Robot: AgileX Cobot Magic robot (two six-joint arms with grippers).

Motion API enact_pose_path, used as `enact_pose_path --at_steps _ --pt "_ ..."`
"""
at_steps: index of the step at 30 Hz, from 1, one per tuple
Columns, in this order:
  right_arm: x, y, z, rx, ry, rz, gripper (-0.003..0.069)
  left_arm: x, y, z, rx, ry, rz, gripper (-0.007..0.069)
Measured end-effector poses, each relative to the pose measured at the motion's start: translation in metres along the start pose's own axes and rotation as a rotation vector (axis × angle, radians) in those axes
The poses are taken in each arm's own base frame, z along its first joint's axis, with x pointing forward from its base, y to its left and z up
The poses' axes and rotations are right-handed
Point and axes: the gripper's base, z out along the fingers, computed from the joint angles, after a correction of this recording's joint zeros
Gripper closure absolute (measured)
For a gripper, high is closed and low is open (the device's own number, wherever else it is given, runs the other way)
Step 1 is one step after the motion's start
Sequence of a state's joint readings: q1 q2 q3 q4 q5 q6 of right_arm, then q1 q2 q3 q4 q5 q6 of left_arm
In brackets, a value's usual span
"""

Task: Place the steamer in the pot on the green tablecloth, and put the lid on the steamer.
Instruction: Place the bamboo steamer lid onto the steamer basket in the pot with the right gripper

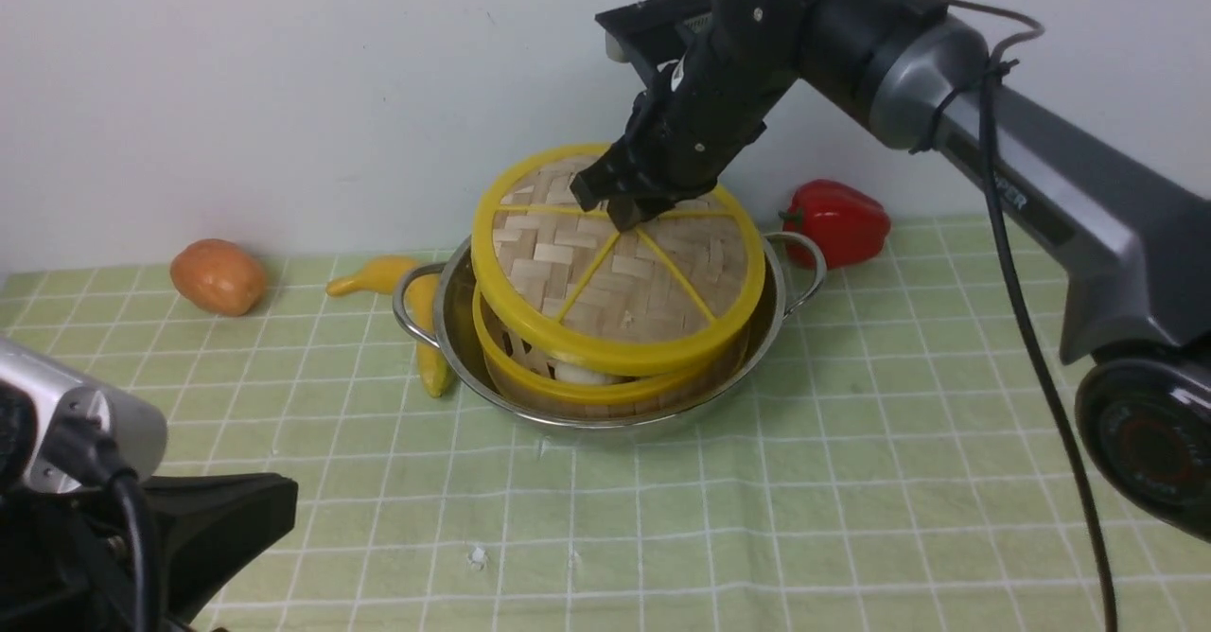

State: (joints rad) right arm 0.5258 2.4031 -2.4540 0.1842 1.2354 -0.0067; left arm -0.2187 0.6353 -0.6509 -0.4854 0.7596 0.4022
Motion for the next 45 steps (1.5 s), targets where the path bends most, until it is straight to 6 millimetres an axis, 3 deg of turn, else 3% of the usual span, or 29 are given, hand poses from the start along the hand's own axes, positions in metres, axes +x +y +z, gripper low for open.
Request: enact_pose_path --at_steps 11,23,33,45 --pt "0.004 0.002 0.022 -0.065 0.002 -0.013 0.0515 0.0 0.0 0.0 0.0 0.0 0.0 0.0622" --pt "0.003 0.002 0.023 -0.063 -0.009 -0.03 0.0515 0.0 0.0 0.0 0.0 0.0 0.0 0.0622" --pt "0.006 0.0 0.04 -0.068 -0.007 -0.02 0.0515 0.0 0.0 0.0 0.0 0.0 0.0 0.0622" --pt "0.006 0.0 0.039 -0.069 -0.004 -0.01 0.0502 0.0 0.0 0.0 0.0 0.0 0.0 0.0622"
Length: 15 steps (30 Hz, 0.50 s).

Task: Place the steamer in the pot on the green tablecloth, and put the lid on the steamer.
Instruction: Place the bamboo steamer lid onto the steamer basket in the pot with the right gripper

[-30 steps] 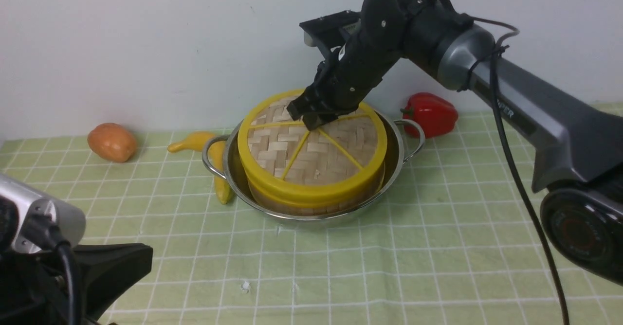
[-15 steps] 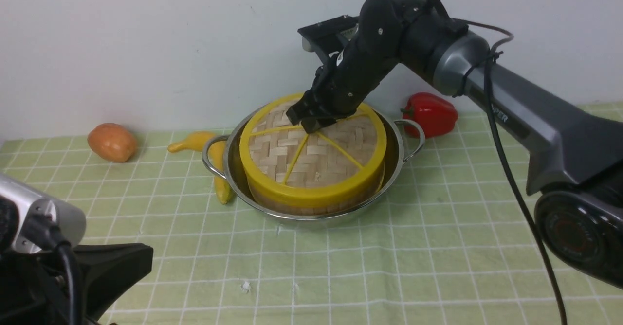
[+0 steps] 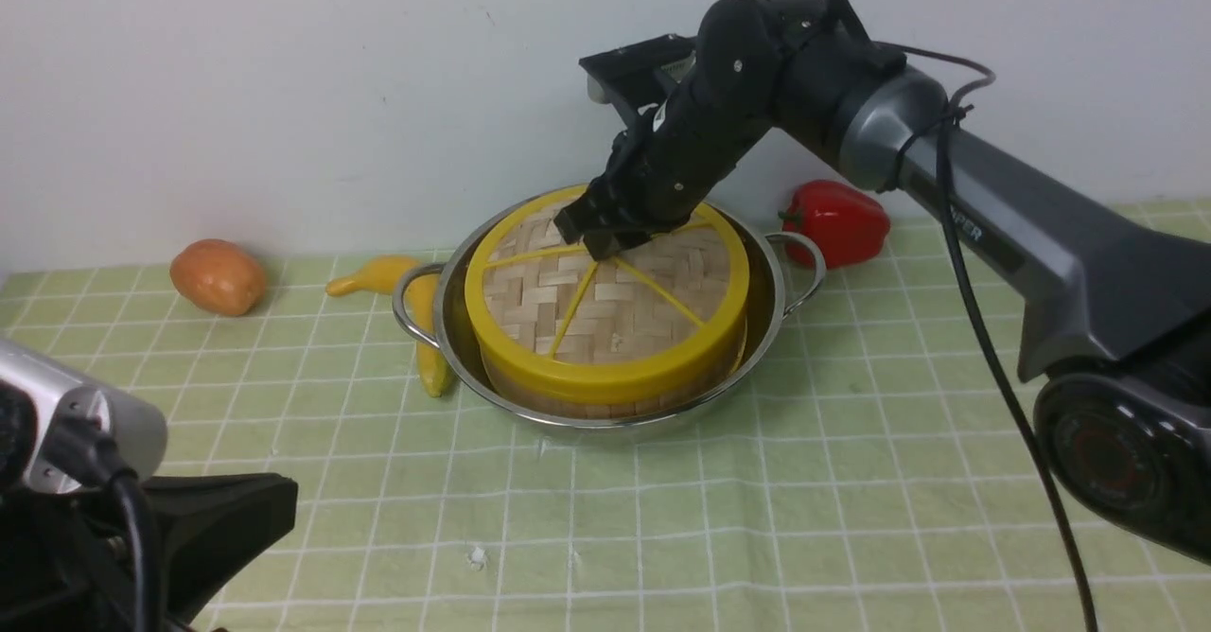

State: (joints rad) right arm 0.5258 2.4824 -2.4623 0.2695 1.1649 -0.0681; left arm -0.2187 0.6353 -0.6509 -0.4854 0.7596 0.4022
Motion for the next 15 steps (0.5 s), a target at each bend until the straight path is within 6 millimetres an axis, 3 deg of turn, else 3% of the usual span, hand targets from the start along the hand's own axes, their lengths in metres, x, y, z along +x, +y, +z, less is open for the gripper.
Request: enact_pose_path --at_steps 5,9,13,15 --pt "-0.001 0.003 -0.008 -0.017 0.008 0.012 0.0403 0.0 0.0 0.0 0.0 0.0 0.0 0.0613" --pt "-0.01 0.012 -0.036 -0.038 -0.032 0.009 0.0275 0.0 0.0 0.0 0.0 0.0 0.0 0.0606" --pt "-0.02 0.021 -0.081 -0.042 -0.096 -0.01 0.0215 -0.001 0.0 0.0 -0.005 -0.011 0.0 0.0596" --pt "-0.029 0.024 -0.13 -0.025 -0.184 -0.025 0.02 -0.004 0.002 0.0 -0.021 -0.048 0.0 0.0588"
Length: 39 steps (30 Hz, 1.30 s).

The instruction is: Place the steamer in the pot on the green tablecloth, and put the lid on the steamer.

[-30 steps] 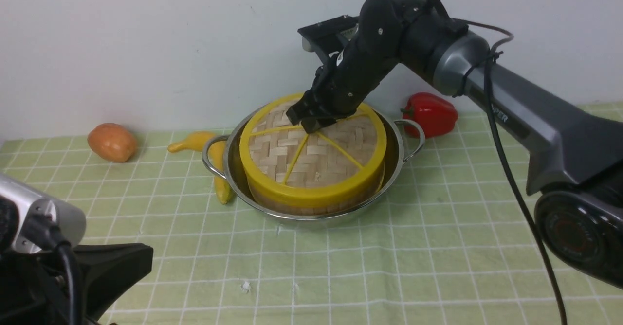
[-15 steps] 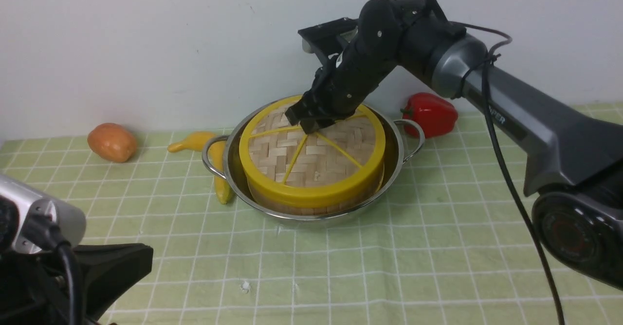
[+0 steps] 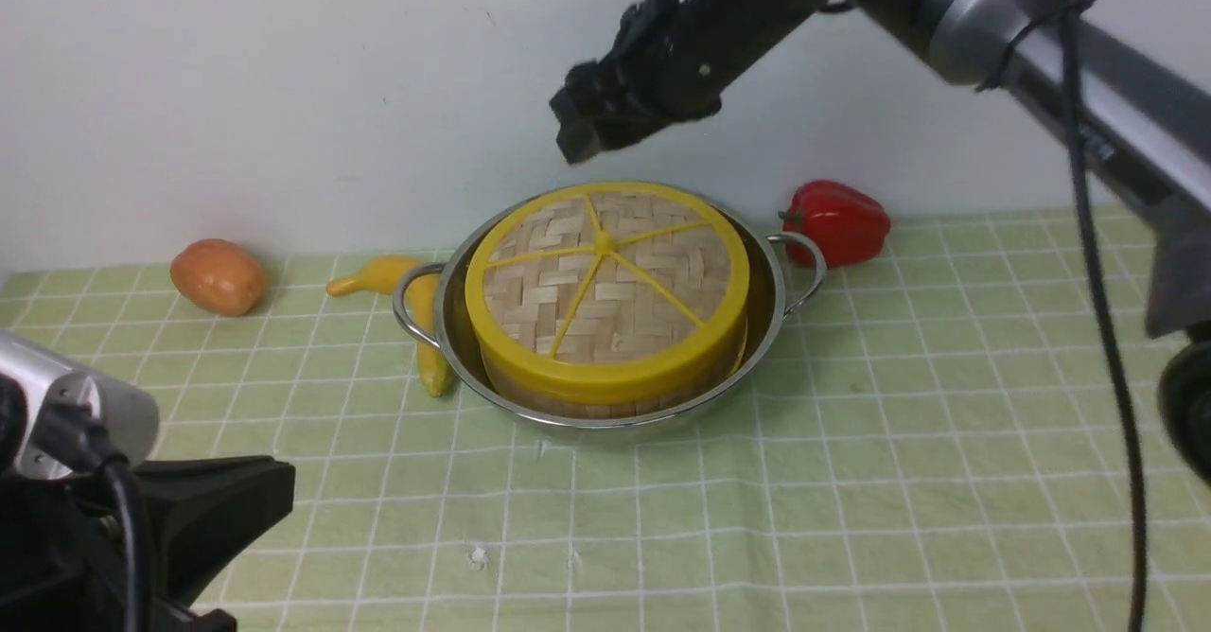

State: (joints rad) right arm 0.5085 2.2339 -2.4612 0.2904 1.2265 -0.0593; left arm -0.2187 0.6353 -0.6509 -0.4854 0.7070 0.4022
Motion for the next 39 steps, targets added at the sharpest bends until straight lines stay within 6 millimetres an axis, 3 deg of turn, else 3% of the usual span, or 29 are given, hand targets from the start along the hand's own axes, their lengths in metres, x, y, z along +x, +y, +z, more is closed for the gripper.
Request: enact_pose_path --at_steps 1,3,4,6,7,9,11,13,15,17,19,20,21,24,25,28,32,39 --pt "-0.001 0.001 -0.004 0.001 -0.007 -0.003 0.0199 -0.001 0.0 0.0 -0.003 -0.007 0.0 0.0587" --pt "-0.017 0.003 -0.065 0.042 -0.121 -0.023 0.0197 -0.007 0.003 0.0 -0.033 -0.076 0.0 0.0581" --pt "-0.018 0.003 -0.069 0.049 -0.128 -0.025 0.0197 -0.007 0.003 0.0 -0.035 -0.082 0.0 0.0581" --pt "-0.023 0.003 -0.112 0.088 -0.197 -0.025 0.0206 -0.012 0.005 -0.001 -0.056 -0.131 0.0 0.0581" --pt "-0.023 0.007 -0.15 0.118 -0.254 -0.026 0.0221 -0.015 0.007 -0.002 -0.073 -0.171 0.0 0.0581" --pt "-0.016 0.011 -0.193 0.162 -0.302 -0.032 0.026 -0.02 0.009 -0.003 -0.095 -0.223 0.0 0.0572" --pt "-0.01 0.013 -0.211 0.181 -0.315 -0.034 0.0286 -0.022 0.009 -0.003 -0.104 -0.244 0.0 0.0571" --pt "0.015 0.017 -0.245 0.225 -0.303 -0.036 0.0379 -0.024 0.01 -0.004 -0.115 -0.271 0.0 0.0564" --pt "0.045 0.018 -0.257 0.249 -0.247 -0.032 0.0482 -0.024 0.01 -0.004 -0.116 -0.273 0.0 0.056" --pt "0.064 0.018 -0.256 0.252 -0.206 -0.027 0.0526 -0.024 0.01 -0.004 -0.116 -0.273 0.0 0.056" --pt "0.105 0.015 -0.244 0.251 -0.199 -0.023 0.0633 -0.024 0.01 -0.004 -0.112 -0.263 0.0 0.056" --pt "0.109 0.014 -0.242 0.25 -0.202 -0.023 0.0646 -0.024 0.01 -0.004 -0.112 -0.262 0.0 0.056" --pt "0.132 0.011 -0.233 0.246 -0.234 -0.017 0.0669 -0.023 0.01 -0.003 -0.108 -0.254 0.0 0.0554" --pt "0.195 0.002 -0.205 0.253 -0.311 -0.002 0.0675 -0.021 0.009 -0.003 -0.099 -0.234 -0.001 0.0549" --pt "0.198 0.001 -0.203 0.253 -0.314 -0.001 0.0675 -0.021 0.009 -0.003 -0.099 -0.234 -0.001 0.055" --pt "0.254 -0.009 -0.173 0.258 -0.325 0.043 0.0675 -0.021 0.009 -0.003 -0.099 -0.233 -0.001 0.0541" --pt "0.279 -0.013 -0.163 0.263 -0.327 0.053 0.0675 -0.021 0.009 -0.003 -0.099 -0.233 -0.001 0.0539" --pt "0.277 -0.012 -0.164 0.262 -0.366 0.06 0.0661 -0.021 0.009 -0.003 -0.098 -0.232 -0.001 0.0529"
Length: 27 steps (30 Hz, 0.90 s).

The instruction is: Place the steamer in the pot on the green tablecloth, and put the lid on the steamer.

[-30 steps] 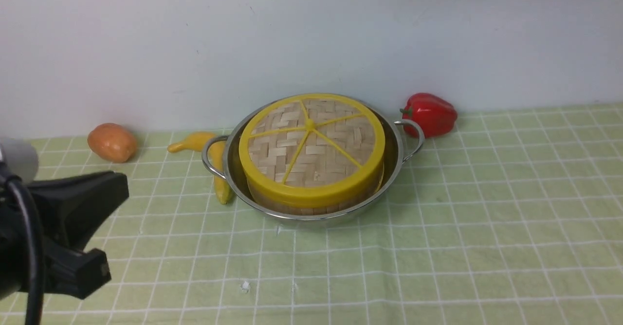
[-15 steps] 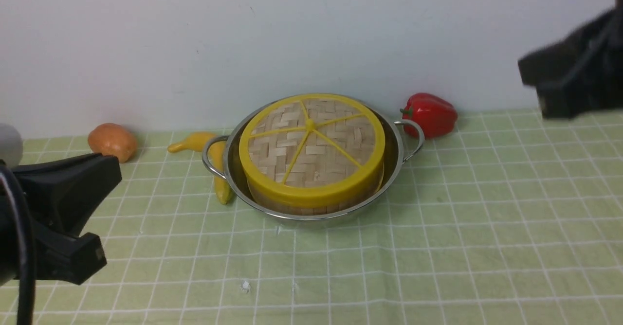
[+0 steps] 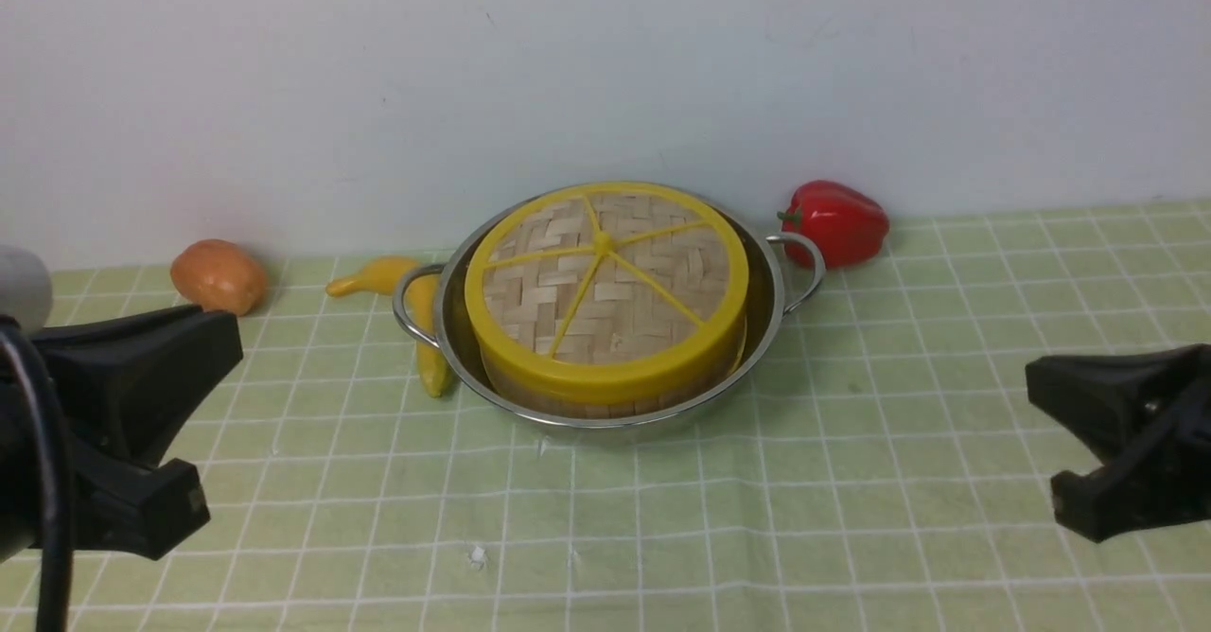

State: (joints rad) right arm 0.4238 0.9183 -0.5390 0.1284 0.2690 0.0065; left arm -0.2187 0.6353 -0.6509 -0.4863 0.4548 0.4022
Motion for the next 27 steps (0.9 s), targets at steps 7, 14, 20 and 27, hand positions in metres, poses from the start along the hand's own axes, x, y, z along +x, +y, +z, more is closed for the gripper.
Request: enact_pose_path --at_steps 7,14,20,27 --pt "0.0 0.0 0.0 0.0 0.0 0.001 0.0634 0.0 0.0 0.0 0.0 0.0 0.0 0.0518" --pt "-0.008 -0.016 -0.022 0.095 -0.089 -0.085 0.0592 0.0 0.0 0.0 0.0 0.0 0.0 0.0492" --pt "0.02 -0.042 -0.068 0.316 -0.226 -0.022 0.0554 0.0 0.0 0.0 0.0 0.0 -0.001 0.048" --pt "0.096 -0.048 -0.079 0.448 -0.281 0.035 0.0524 0.0 0.0 0.0 0.0 0.0 -0.001 0.0468"
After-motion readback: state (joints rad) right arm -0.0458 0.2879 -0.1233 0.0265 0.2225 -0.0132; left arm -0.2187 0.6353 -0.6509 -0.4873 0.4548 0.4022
